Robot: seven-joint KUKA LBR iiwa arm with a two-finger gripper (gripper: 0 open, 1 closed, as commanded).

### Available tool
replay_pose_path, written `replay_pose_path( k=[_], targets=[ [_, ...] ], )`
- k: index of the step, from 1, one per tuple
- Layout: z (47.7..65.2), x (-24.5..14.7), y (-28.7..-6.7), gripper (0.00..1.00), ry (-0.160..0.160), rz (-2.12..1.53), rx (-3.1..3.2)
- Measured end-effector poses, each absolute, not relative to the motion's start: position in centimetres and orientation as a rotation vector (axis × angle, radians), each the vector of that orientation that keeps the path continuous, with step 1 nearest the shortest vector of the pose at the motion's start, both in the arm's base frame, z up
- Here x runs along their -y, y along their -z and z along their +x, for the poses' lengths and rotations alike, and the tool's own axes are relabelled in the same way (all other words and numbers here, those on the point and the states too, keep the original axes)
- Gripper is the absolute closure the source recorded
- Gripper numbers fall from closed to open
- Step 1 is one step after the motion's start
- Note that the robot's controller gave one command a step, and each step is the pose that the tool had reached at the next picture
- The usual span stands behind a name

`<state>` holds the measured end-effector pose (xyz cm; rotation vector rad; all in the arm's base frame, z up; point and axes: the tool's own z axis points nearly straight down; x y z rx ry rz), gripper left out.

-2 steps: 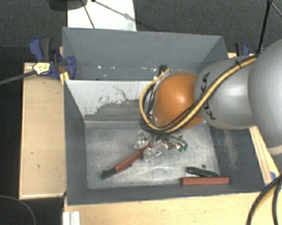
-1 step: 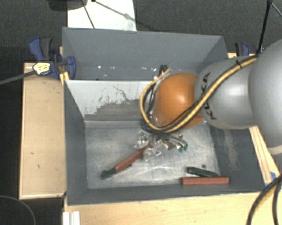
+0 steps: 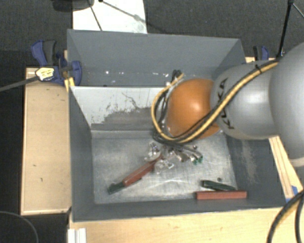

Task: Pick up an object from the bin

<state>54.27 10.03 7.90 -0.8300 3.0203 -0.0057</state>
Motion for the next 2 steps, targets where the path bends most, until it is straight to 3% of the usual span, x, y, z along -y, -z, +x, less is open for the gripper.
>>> replay_pose_path(
  k=[2],
  targets=[
    [54.0, -10.1, -11.8, 1.00, -0.001, -0.832, -3.032]
  ],
)
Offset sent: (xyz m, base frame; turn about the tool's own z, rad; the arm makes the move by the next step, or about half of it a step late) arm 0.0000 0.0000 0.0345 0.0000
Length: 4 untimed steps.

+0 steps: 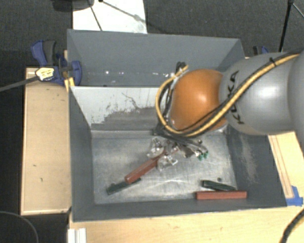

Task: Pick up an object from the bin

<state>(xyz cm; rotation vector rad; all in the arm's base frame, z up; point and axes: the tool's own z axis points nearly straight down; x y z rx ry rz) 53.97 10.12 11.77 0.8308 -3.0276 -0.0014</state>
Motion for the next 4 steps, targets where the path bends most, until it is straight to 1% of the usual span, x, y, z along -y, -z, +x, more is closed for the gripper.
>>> replay_pose_path(
  k=[1, 4],
  targets=[
    [54.1, -10.2, -13.2, 1.00, 0.000, 0.830, 3.035],
    [54.1, -10.2, -15.0, 1.00, 0.001, 0.823, 3.035]
  ],
)
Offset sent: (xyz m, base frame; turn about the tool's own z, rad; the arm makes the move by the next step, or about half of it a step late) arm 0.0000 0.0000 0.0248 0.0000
